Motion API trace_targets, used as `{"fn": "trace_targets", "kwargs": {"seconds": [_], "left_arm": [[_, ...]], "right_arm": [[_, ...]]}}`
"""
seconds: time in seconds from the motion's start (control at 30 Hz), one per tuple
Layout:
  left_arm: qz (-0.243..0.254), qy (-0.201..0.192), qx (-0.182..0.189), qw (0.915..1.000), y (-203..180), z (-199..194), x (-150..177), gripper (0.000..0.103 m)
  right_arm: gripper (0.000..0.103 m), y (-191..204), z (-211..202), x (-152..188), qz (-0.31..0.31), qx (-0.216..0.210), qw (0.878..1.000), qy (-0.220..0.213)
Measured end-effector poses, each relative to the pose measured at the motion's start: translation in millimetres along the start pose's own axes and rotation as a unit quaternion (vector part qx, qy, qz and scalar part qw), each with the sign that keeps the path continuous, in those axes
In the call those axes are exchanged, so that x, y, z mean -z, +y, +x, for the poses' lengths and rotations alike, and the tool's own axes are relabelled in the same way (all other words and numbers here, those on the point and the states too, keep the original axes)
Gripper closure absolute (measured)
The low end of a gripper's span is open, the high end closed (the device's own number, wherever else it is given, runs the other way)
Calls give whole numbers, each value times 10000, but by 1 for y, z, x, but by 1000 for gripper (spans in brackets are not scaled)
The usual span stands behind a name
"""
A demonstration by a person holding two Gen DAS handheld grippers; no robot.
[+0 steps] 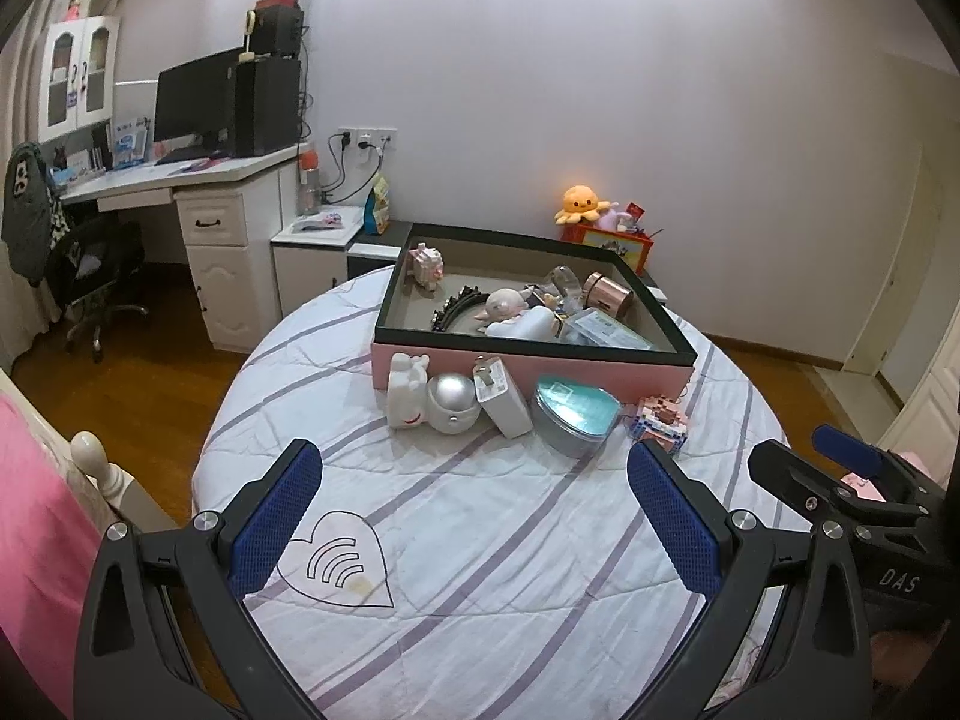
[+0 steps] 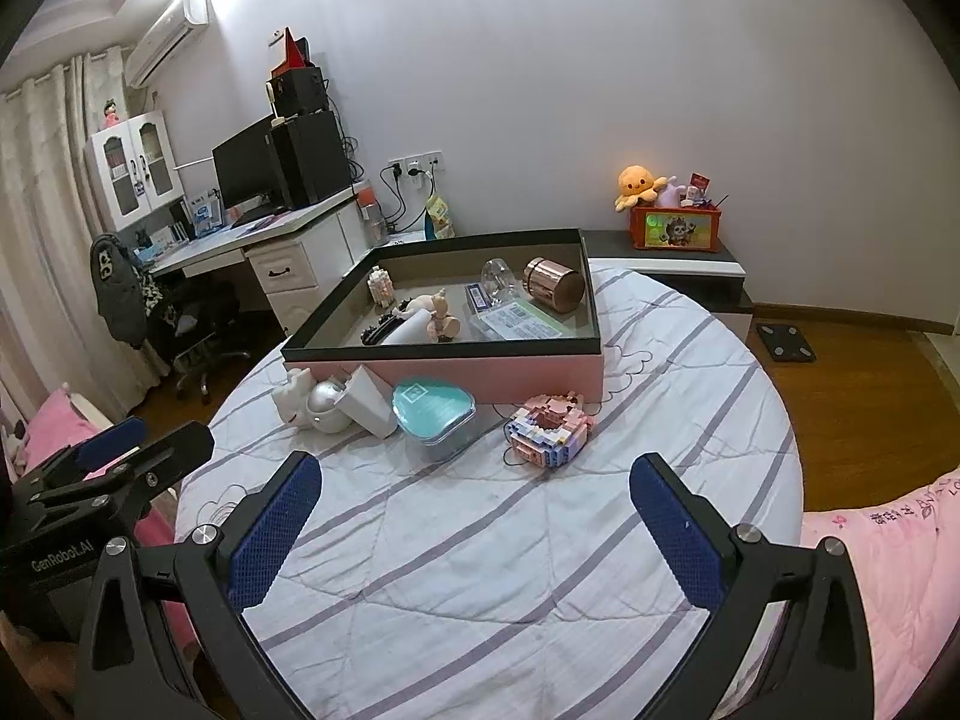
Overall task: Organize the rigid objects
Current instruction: 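Withdraw both grippers toward the astronaut figure and pixel-block donut, then grasp the white astronaut figure with the left gripper while the right grasps the block donut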
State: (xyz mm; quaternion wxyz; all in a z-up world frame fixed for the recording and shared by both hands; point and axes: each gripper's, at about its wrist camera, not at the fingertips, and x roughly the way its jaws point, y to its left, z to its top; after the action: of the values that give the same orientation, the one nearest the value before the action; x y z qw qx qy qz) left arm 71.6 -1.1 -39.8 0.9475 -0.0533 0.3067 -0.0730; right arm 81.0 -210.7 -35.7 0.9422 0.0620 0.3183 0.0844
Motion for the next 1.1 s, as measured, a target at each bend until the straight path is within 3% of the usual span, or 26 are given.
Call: {"fn": "trace_targets", "kwargs": {"seconds": [0.43, 0.83, 1.1], "left_arm": [[-41, 174, -13, 9998, 7, 21, 5, 0], [-53, 751, -265, 9968, 27, 99, 9, 0], [57, 1045, -420, 9936, 33, 143, 3, 0]], "right_arm": [[0, -14, 16, 3, -2, 147, 9998, 159], [0, -33, 75, 3, -101, 379, 9969, 685], [0, -46, 119, -3, -78, 799, 9917, 1008]]}}
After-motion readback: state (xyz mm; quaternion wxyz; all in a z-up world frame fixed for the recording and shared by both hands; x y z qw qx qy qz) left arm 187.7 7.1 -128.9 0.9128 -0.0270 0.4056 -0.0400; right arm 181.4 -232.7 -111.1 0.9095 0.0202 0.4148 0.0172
